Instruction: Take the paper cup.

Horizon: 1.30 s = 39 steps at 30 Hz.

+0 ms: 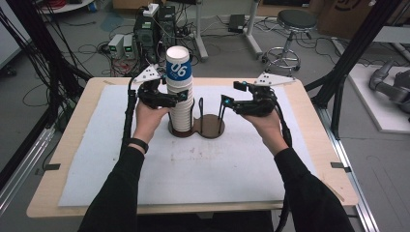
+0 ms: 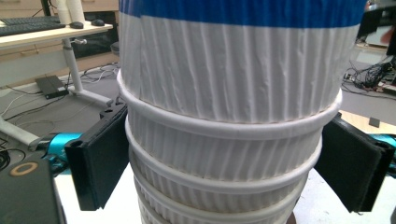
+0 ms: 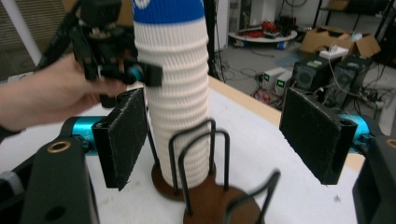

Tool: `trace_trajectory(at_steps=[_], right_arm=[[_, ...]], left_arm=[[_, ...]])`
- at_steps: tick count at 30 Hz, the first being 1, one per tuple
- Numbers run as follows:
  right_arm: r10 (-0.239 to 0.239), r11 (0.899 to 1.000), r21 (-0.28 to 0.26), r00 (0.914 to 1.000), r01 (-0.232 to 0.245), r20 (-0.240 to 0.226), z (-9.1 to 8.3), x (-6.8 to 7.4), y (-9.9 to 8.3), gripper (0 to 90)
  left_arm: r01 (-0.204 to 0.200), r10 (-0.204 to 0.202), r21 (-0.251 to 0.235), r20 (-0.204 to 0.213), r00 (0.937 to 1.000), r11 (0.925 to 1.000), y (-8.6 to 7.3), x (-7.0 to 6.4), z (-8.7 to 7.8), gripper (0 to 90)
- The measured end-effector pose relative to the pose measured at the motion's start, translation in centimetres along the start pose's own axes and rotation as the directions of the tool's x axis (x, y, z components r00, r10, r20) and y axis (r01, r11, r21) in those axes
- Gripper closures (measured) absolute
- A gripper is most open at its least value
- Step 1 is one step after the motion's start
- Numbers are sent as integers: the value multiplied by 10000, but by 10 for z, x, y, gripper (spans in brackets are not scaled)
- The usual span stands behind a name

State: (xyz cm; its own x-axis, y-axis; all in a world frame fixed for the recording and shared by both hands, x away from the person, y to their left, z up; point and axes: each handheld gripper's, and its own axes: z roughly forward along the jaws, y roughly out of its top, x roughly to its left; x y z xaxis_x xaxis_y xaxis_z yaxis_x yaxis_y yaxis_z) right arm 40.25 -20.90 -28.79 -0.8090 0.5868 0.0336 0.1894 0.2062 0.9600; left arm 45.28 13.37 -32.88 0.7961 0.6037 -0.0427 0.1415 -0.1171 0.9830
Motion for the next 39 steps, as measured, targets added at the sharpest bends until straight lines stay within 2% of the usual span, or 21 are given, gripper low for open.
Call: trace_trajectory(at_steps=[4, 15, 19, 26, 39], right_arm=[[-168, 9998, -135, 9997, 165, -190, 17, 5, 19, 241], [-392, 9986, -362, 9980, 375, -501, 52, 17, 54, 240], [-414, 9979, -514, 9977, 387, -536, 60, 20, 62, 240], [-129, 9978, -660, 9967, 77, -798, 79, 26, 84, 234], [237, 9990, -351, 9958, -269, -885, 105, 31, 102, 225]], left_arm=[[-8, 8, -5, 5, 10000, 10000, 0, 0, 0, 116], [2, -2, -26, -22, 10000, 10000, 0, 0, 0, 116], [-27, 27, -21, -23, 10000, 10000, -1, 0, 0, 116], [-12, 11, -40, -29, 10000, 10000, -1, -1, 0, 116], [14, -14, -70, -48, 10000, 10000, -1, -1, 0, 116]])
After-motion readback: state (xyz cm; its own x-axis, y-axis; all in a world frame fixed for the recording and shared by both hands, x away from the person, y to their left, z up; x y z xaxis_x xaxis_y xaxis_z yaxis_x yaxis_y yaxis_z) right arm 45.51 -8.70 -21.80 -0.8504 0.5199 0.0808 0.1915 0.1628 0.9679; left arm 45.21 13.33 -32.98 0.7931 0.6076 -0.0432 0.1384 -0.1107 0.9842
